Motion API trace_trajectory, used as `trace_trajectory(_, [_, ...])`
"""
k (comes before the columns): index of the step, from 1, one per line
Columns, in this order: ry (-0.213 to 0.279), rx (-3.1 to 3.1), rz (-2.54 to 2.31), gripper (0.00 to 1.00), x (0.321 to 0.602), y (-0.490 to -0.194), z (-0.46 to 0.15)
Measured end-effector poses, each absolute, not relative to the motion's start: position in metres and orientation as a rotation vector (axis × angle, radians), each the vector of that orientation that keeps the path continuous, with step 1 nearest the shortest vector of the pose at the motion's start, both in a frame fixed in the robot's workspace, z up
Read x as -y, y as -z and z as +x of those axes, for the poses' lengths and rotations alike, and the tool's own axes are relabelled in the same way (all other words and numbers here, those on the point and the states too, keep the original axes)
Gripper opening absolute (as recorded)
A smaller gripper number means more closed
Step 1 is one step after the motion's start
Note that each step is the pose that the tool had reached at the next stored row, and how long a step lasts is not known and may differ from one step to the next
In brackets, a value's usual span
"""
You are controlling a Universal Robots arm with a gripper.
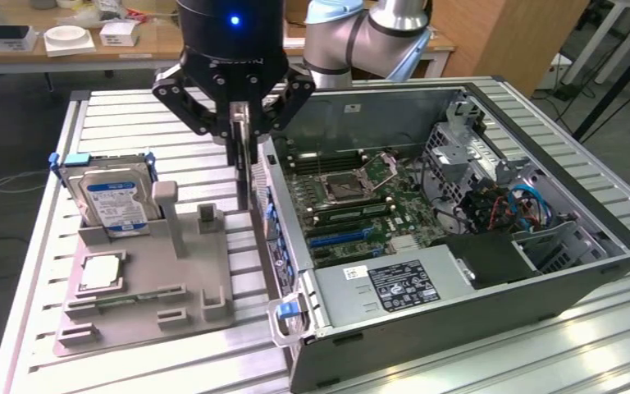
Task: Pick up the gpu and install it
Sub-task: 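Pick up the gpu and move the gpu toward the slot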
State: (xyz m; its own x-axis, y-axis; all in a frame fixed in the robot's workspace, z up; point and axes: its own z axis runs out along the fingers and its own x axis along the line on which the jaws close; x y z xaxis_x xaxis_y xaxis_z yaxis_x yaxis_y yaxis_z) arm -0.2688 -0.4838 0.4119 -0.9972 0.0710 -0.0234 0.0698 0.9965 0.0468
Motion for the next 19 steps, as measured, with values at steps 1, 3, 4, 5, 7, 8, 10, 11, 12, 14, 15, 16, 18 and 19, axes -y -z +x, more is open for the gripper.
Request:
trace_trajectory(1, [-0.072, -3.114, 0.109, 0.26, 0.484, -0.412, -0.266])
trace_trajectory(3, [-0.072, -3.114, 0.105, 0.26, 0.484, -0.412, -0.262])
trace_trajectory(4, [-0.072, -3.114, 0.102, 0.26, 0.484, -0.412, -0.26])
trace_trajectory(5, [-0.072, -3.114, 0.099, 0.26, 0.484, -0.412, -0.258])
trace_trajectory(7, [-0.072, -3.115, 0.092, 0.26, 0.484, -0.412, -0.254])
trace_trajectory(8, [-0.073, -3.115, 0.088, 0.26, 0.484, -0.412, -0.252])
trace_trajectory(10, [-0.073, -3.115, 0.079, 0.26, 0.484, -0.412, -0.247])
trace_trajectory(11, [-0.074, -3.115, 0.075, 0.26, 0.484, -0.412, -0.245])
trace_trajectory(12, [-0.074, -3.115, 0.07, 0.26, 0.484, -0.412, -0.243])
trace_trajectory(14, [-0.075, -3.116, 0.062, 0.26, 0.484, -0.412, -0.239])
trace_trajectory(15, [-0.075, -3.116, 0.059, 0.26, 0.484, -0.412, -0.238])
trace_trajectory(16, [-0.075, -3.116, 0.057, 0.26, 0.484, -0.412, -0.236])
trace_trajectory(18, [-0.075, -3.116, 0.051, 0.26, 0.484, -0.412, -0.233])
trace_trajectory(19, [-0.076, -3.116, 0.048, 0.26, 0.484, -0.412, -0.231])
